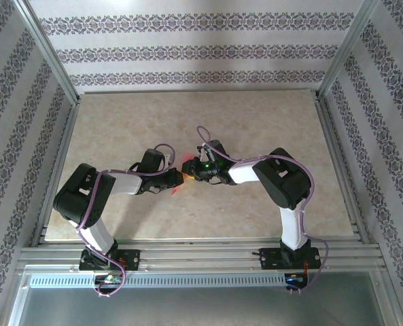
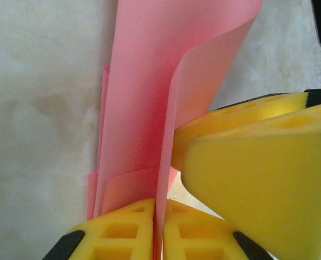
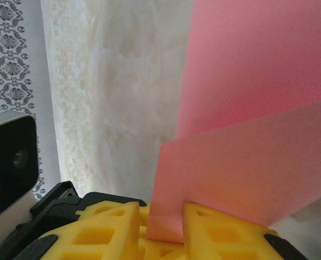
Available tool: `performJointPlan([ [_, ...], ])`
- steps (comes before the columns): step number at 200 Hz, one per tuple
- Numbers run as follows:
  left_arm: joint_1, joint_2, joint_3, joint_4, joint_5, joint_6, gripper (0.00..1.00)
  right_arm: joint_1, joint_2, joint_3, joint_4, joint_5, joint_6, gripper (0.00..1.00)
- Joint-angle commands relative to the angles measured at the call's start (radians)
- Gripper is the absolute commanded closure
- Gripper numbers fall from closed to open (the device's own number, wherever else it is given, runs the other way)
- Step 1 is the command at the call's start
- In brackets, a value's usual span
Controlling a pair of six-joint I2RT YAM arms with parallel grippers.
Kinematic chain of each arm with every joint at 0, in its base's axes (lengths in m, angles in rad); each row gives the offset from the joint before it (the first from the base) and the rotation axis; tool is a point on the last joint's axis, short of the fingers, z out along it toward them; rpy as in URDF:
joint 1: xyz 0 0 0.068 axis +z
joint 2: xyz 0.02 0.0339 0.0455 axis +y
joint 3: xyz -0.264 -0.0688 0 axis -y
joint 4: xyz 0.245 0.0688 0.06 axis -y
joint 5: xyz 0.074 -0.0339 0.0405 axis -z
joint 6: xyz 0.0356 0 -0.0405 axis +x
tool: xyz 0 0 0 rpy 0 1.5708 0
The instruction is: Fold a paper plane with a square sheet of paper (pick it up from the middle)
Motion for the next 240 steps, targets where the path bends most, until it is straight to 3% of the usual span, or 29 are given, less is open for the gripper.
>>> performJointPlan([
  [1, -0.007, 0.019, 0.010, -0.062, -0.027, 0.013, 0.87, -0.012, 0.019, 0.021, 0.007, -0.022, -0.019, 0.71],
  [154, -0.008, -0.009, 0.010, -0.104, -0.029, 0.024, 0.86, -0.020, 0.056, 0.048, -0.131, -0.016, -0.029, 0.71],
  [240, -0.006, -0.110, -0.010, -0.198, -0.017, 0.023, 0.75, -0.020, 0.070, 0.068, -0.194, -0.013, -0.057, 0.71],
])
